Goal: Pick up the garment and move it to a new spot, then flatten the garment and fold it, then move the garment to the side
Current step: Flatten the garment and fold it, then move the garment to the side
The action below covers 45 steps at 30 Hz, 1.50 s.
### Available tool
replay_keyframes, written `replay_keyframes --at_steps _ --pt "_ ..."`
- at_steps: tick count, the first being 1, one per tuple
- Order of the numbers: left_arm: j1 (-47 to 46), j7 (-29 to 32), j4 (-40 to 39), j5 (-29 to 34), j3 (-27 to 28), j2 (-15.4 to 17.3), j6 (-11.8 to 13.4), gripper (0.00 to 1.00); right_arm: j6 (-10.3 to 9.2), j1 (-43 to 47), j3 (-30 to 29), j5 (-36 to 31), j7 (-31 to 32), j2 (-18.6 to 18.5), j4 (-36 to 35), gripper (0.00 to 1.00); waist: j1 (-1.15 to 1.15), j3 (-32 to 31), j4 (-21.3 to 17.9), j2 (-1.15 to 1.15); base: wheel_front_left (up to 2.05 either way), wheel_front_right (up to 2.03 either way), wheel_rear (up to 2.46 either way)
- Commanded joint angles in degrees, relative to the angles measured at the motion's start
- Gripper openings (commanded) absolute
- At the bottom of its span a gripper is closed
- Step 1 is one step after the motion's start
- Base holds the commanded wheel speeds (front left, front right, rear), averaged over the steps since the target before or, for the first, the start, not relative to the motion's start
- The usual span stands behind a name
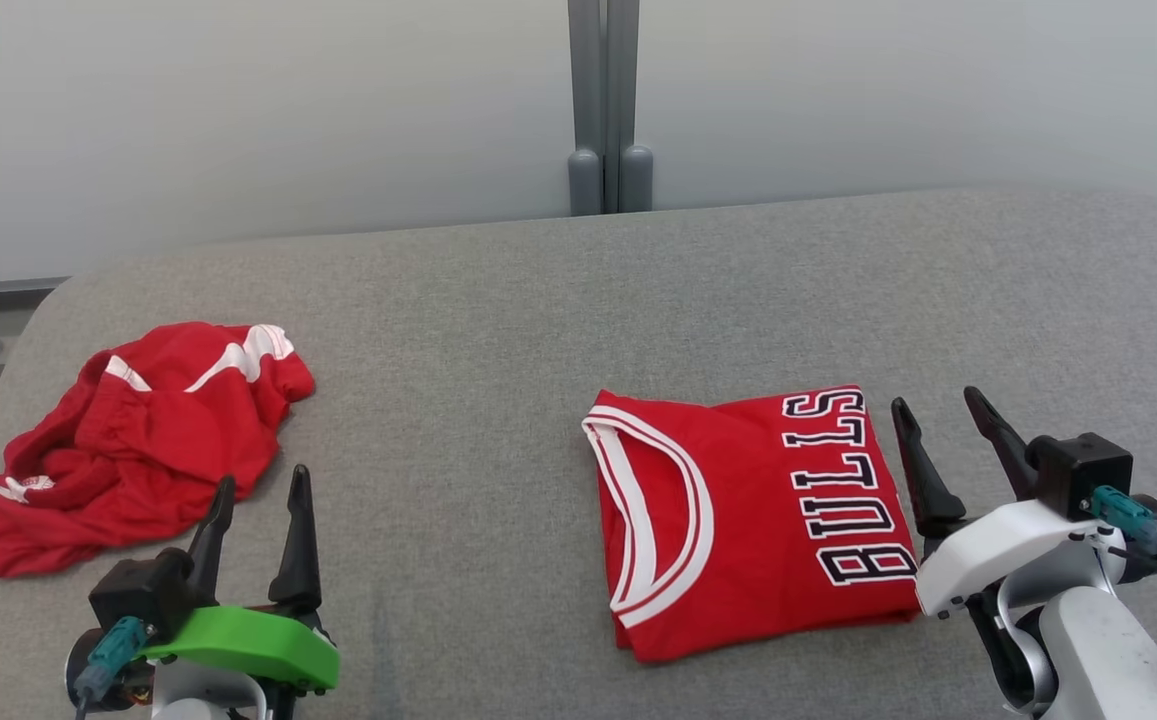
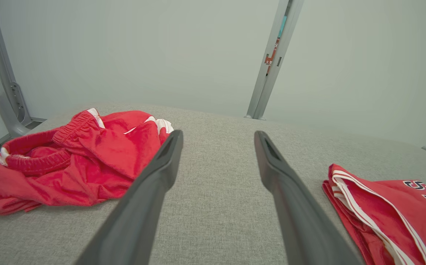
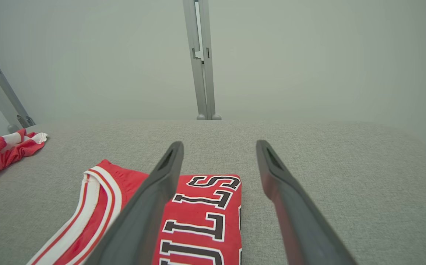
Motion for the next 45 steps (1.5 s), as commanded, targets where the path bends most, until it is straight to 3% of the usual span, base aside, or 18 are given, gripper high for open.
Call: replay_keyframes --at_steps 1,18,27,41,42,44,45 --pt "-0.1 0.0 -0.1 0.5 0.4 0.1 -0.1 1.0 -0.01 -0.6 0.1 0.7 0.3 0.0 0.3 1.0 0.0 0.1 0.1 0.0 0.0 0.0 0.0" --pt "-1.1 0.0 -0.8 0.4 0.6 -0.3 -0.1 1.0 -0.02 -1.4 -0.5 1.1 2.6 0.3 0.9 1.0 0.0 2.0 0.1 0.0 0.0 0.0 0.0" --pt "-2.3 0.0 -1.5 0.8 0.2 -0.5 -0.1 1.0 -0.01 -5.9 -2.8 3.3 26.5 0.9 6.9 1.0 0.0 4.4 0.5 0.0 0.0 0.0 0.0" --pt "-6.1 0.0 -2.1 0.3 -2.4 0.4 -0.1 1.0 -0.01 -11.6 -0.1 4.9 37.9 0.0 19.9 1.0 0.0 9.8 4.5 0.0 0.0 0.0 0.0" --pt "-6.2 0.0 -2.2 0.3 -2.4 0.4 -0.1 1.0 -0.01 -11.6 0.7 5.1 38.8 -0.1 20.9 0.88 0.0 10.0 4.7 0.0 0.0 0.0 0.0" --pt "-6.5 0.0 -2.5 0.4 -2.2 0.4 -0.1 1.0 -0.01 -12.1 2.0 5.5 39.6 -0.5 21.7 0.0 0.0 10.5 4.7 0.0 0.0 0.0 0.0" --pt "-6.6 0.0 -2.7 0.4 -2.0 0.5 -0.1 1.0 -0.01 -12.4 3.0 5.5 40.4 -0.7 21.9 0.0 0.0 10.8 4.6 0.0 0.0 0.0 0.0"
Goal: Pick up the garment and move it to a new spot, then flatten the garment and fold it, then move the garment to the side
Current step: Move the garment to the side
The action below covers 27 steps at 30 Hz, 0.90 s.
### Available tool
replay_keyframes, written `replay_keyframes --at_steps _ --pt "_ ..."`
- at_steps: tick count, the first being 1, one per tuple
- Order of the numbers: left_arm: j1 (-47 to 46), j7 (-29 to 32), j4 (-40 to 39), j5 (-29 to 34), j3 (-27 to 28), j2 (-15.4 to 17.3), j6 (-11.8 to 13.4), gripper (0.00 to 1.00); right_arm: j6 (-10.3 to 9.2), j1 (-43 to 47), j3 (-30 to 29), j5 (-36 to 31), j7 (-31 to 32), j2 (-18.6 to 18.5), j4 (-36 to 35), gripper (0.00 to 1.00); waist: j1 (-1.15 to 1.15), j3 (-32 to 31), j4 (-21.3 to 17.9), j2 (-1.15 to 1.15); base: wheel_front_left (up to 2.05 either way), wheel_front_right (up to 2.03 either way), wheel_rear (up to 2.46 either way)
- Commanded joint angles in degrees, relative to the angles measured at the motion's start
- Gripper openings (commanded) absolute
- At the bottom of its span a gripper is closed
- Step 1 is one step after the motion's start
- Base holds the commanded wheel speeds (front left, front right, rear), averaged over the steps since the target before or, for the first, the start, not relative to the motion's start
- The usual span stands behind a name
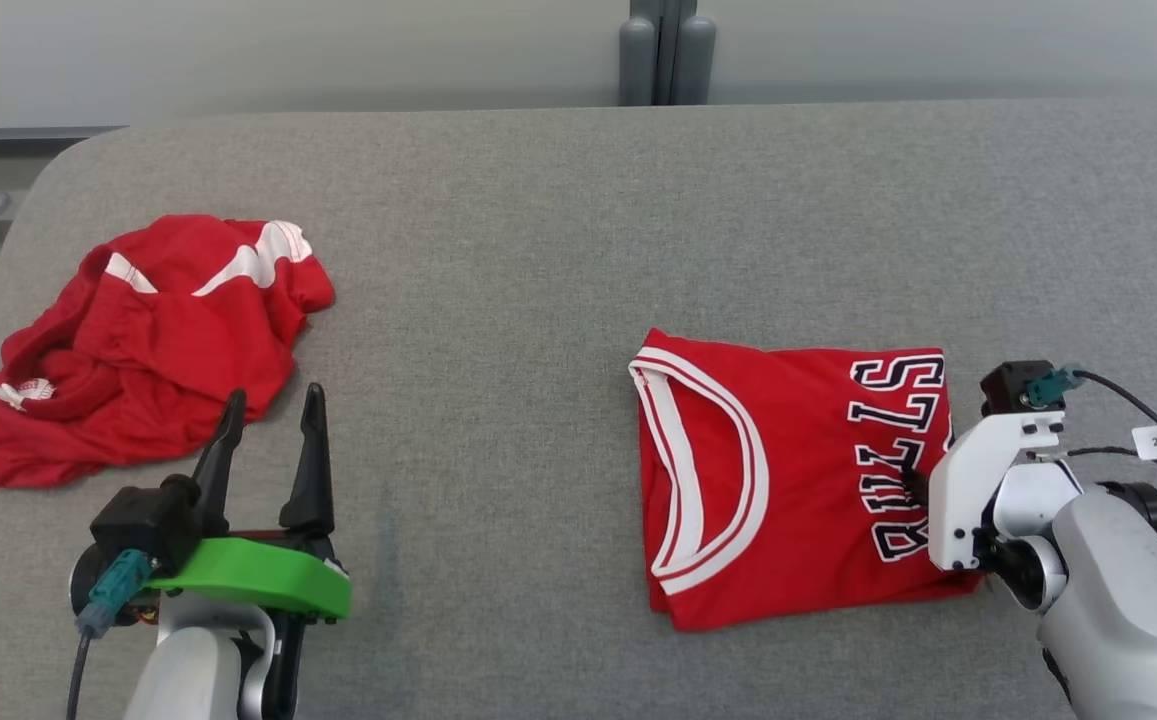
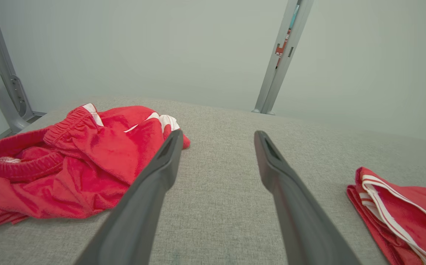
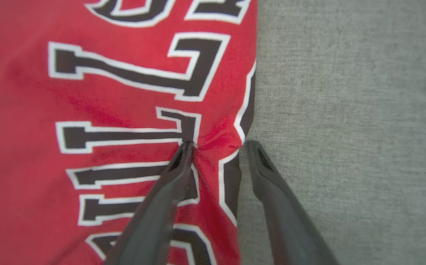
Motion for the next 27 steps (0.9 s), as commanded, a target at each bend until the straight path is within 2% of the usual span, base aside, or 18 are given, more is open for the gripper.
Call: replay_keyframes --at_steps 1,6,8,9,16,22,27 --pt "-1.1 0.0 -0.5 0.2 0.6 0.2 -0.1 1.0 -0.01 1.0 2.1 0.4 1.7 0.3 1.9 0.0 0.0 1.0 0.0 0.0 0.0 0.0 0.0" --pt "-0.8 0.0 -2.1 1.1 1.9 0.5 -0.1 1.0 -0.13 -4.1 7.2 -0.6 0.4 -5.1 -2.0 0.0 0.0 2.3 -3.0 0.0 0.0 0.0 0.0" --pt "-1.0 0.0 -3.5 1.7 2.6 1.0 -0.1 1.0 -0.12 -7.5 10.0 -1.1 -0.5 -9.8 -4.8 0.0 0.0 3.2 -5.9 0.0 0.0 0.0 0.0" --pt "-1.2 0.0 -3.9 1.7 3.0 1.1 -0.1 1.0 -0.09 -8.2 10.8 -1.2 -0.6 -11.0 -5.2 0.0 0.0 3.5 -6.9 0.0 0.0 0.0 0.0" --pt "-2.9 0.0 -6.6 2.6 2.5 1.4 -0.1 1.0 -0.06 -13.1 11.8 -2.0 -3.4 -20.2 -6.3 0.0 0.0 6.5 -13.6 0.0 0.0 0.0 0.0" --pt "-4.7 0.0 -8.0 3.0 0.5 2.1 -0.1 1.0 -0.06 -16.1 10.4 -4.0 -7.8 -23.8 -4.6 0.0 0.0 9.4 -17.0 0.0 0.0 0.0 0.0" --pt "-6.4 0.0 -8.6 3.4 -1.1 3.2 -0.1 1.0 -0.06 -18.3 8.0 -6.6 -12.4 -25.7 -1.3 0.0 0.0 12.3 -18.0 0.0 0.0 0.0 0.0"
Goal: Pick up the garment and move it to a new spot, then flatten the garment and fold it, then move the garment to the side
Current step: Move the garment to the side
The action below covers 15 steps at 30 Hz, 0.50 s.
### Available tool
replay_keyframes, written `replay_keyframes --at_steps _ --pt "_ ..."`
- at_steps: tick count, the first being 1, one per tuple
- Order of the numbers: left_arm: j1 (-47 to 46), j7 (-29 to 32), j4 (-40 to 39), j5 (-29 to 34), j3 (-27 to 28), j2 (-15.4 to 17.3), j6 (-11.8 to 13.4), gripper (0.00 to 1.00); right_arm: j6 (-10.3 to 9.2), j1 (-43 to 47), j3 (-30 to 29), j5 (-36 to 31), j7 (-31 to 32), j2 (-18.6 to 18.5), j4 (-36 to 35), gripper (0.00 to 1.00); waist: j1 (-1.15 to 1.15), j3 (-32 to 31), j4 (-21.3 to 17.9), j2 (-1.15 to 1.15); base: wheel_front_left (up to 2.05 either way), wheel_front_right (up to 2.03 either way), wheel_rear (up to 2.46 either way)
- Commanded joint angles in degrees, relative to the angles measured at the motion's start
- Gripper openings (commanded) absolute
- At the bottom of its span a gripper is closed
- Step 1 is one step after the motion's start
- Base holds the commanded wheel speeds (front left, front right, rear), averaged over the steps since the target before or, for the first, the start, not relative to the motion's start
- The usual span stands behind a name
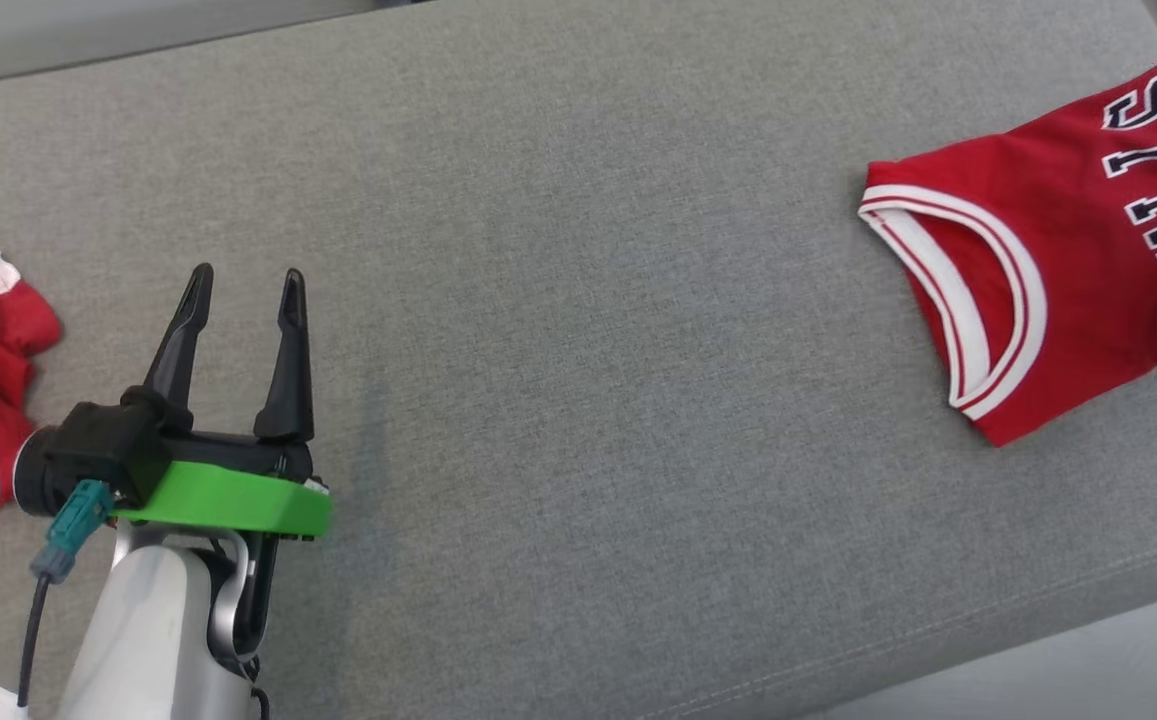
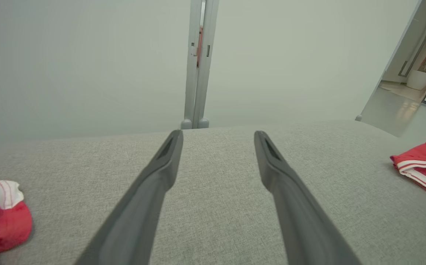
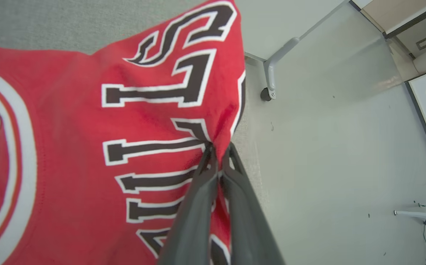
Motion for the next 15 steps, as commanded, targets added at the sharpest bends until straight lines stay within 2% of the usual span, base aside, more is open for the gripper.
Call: replay_keyframes --at_steps 1,7,12,13,14,15 --pt "-1.6 0.0 -0.3 0.4 -0.3 0.9 -0.1 1.0 -0.13 -1.2 -1.3 -0.9 -2.0 -0.4 1.3 0.0 0.0 3.7 -2.2 0.0 0.0 0.0 0.0" --pt "-3.2 0.0 -1.3 0.5 -1.8 2.5 -0.1 1.0 -0.13 -2.9 -6.2 -4.9 -8.5 -0.9 6.9 0.0 0.0 6.3 -1.7 0.0 0.0 0.0 0.0" --pt "-3.5 0.0 -1.6 0.4 -1.7 3.1 -0.1 1.0 -0.13 -4.1 -9.9 -8.8 -13.5 0.2 11.1 0.0 0.0 6.9 -1.1 0.0 0.0 0.0 0.0" --pt "-3.5 0.0 -1.6 0.4 -1.7 3.1 -0.1 1.0 -0.13 -4.3 -10.4 -9.7 -14.7 0.3 11.5 0.38 0.0 6.9 -0.9 0.0 0.0 0.0 0.0" --pt "-3.6 0.0 -1.5 0.5 -1.7 3.1 -0.1 1.0 -0.13 -4.5 -10.8 -10.6 -16.4 0.5 11.7 1.0 0.0 6.9 -0.7 0.0 0.0 0.0 0.0" --pt "-3.6 0.0 -1.4 0.5 -1.7 3.0 -0.1 1.0 -0.13 -4.6 -11.0 -11.4 -17.6 0.8 11.8 1.0 0.0 6.8 -0.6 0.0 0.0 0.0 0.0"
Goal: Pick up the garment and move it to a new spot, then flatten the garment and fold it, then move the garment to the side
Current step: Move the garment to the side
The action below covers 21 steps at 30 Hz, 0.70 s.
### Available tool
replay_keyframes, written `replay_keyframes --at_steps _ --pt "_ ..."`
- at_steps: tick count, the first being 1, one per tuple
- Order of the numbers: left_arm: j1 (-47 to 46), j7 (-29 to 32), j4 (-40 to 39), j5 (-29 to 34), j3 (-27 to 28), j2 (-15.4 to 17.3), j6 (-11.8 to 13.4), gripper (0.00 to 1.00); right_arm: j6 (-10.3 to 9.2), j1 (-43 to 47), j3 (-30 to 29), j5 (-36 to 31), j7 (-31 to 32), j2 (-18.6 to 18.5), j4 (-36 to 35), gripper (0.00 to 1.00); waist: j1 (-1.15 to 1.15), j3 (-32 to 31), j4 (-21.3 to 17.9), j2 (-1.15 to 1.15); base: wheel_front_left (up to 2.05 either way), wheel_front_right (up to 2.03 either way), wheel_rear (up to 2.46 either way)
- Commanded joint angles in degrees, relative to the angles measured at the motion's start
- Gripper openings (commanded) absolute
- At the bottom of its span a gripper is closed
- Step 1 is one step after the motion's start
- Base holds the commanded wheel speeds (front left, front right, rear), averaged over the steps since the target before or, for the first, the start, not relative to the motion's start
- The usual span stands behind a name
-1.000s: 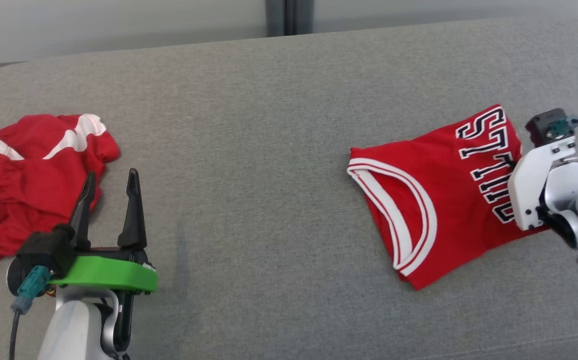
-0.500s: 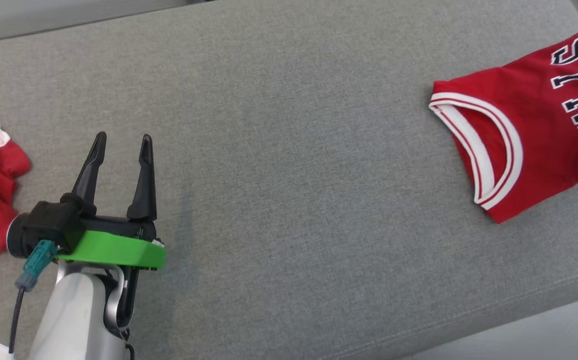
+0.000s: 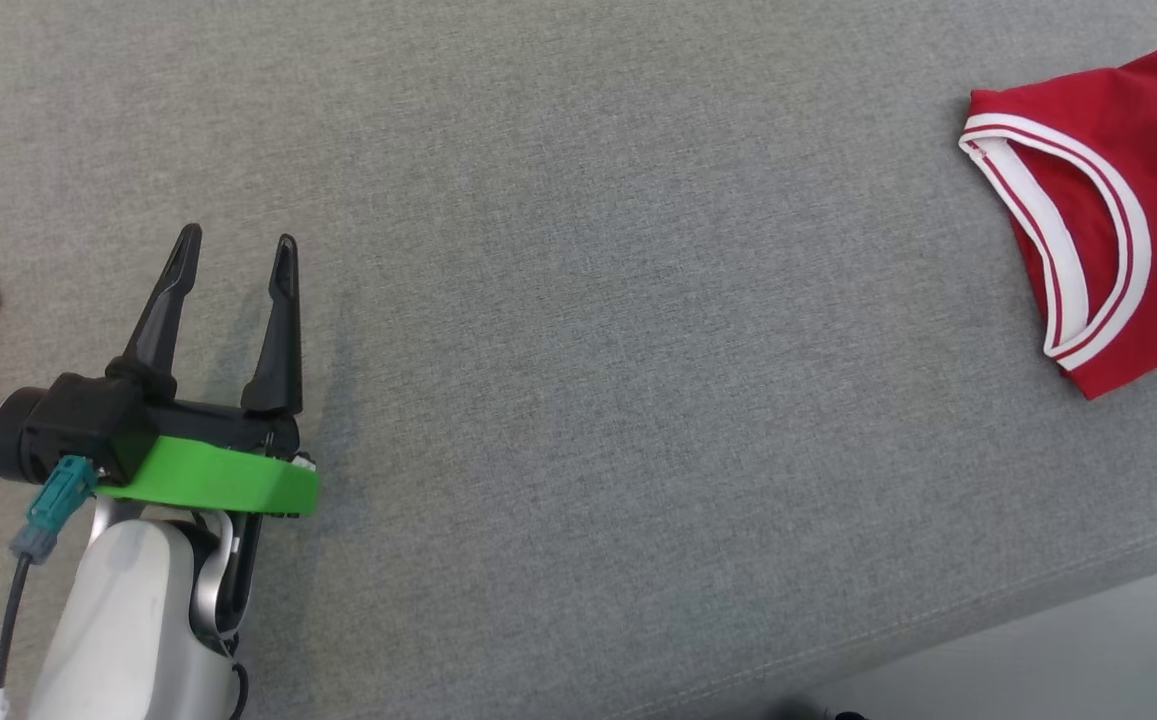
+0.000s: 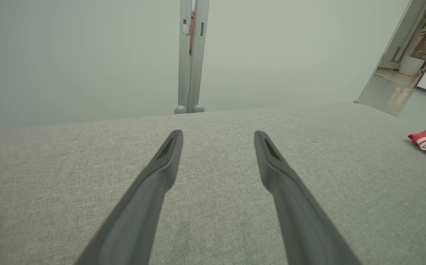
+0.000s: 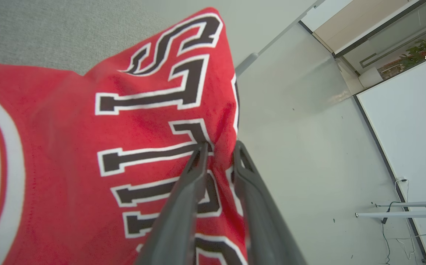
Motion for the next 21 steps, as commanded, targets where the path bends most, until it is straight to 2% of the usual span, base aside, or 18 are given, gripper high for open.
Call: replay_keyframes --at_steps 1,7,13,18,21 --pt "-0.9 0.0 0.0 0.2 0.0 0.1 -0.1 1.0 -0.13 -0.7 -0.2 -1.2 -1.9 0.5 0.1 1.0 -0.01 -0.3 0.5 0.0 0.0 0.0 0.0" --pt "0.2 0.0 0.6 -0.3 0.2 -0.9 -0.1 1.0 -0.13 -0.5 -0.6 -4.6 -7.0 2.8 0.4 1.0 -0.01 -2.3 2.2 0.0 0.0 0.0 0.0" --pt "2.4 0.0 1.7 -0.6 1.2 -2.4 -0.1 1.0 -0.13 3.3 -2.6 -3.3 -10.7 7.4 -2.2 1.0 -0.01 -6.3 5.1 0.0 0.0 0.0 0.0" --pt "4.9 0.0 2.9 -0.8 2.4 -3.4 -0.1 1.0 -0.13 9.7 -4.9 1.3 -13.7 12.6 -8.8 1.0 -0.01 -10.2 7.9 0.0 0.0 0.0 0.0" --pt "6.8 0.0 3.7 -0.8 3.5 -3.9 -0.1 1.0 -0.13 15.0 -5.4 3.9 -14.6 16.2 -15.6 1.0 -0.01 -12.6 9.3 0.0 0.0 0.0 0.0"
